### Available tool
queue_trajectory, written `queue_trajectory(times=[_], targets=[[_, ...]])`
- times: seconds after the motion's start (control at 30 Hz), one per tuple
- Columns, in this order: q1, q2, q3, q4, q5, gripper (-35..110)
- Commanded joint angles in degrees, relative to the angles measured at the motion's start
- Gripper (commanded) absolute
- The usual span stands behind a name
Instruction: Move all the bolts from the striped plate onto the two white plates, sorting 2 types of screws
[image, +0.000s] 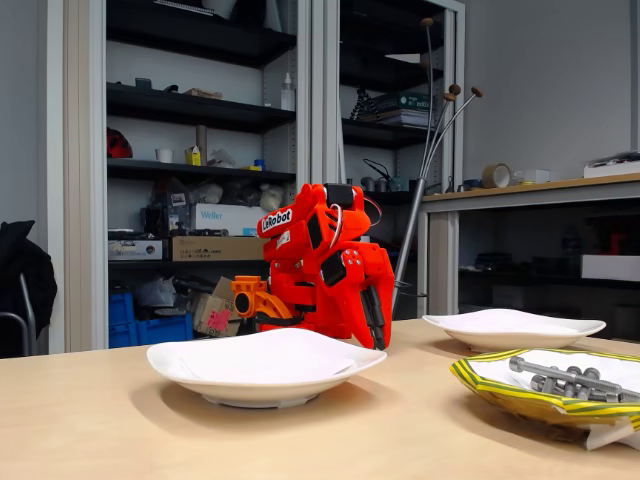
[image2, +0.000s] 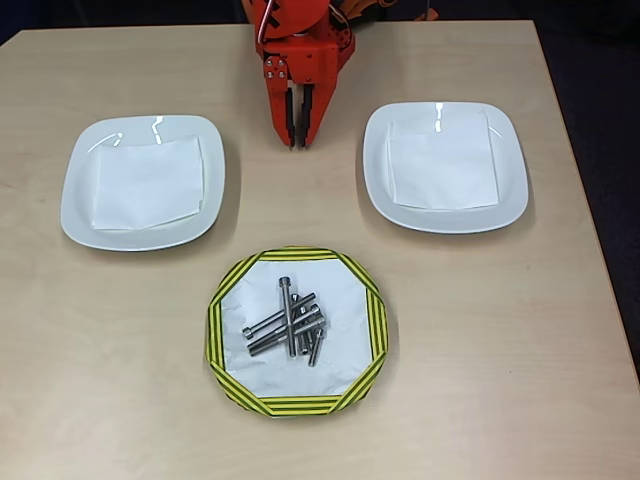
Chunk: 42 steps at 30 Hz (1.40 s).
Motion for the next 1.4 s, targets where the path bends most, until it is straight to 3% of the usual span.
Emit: queue_trajectory(times=[0.0,0.43,0.63,0.73,0.9,1.13,1.37], targets=[[0.6,0.4,0.3,0.4,0.5,3],[1.3,0.4,0.3,-0.7,0.4,2],[9.4,0.1,-5.4,-13.1,-12.0,2],[10.8,-9.0,-11.6,-17.0,-14.4,2],[13.0,-29.9,-33.4,-13.5,-17.2,1],[11.2,-47.1,-41.9,-32.0,-26.5,4],[9.9,-67.1,-57.1,-29.2,-23.7,4]])
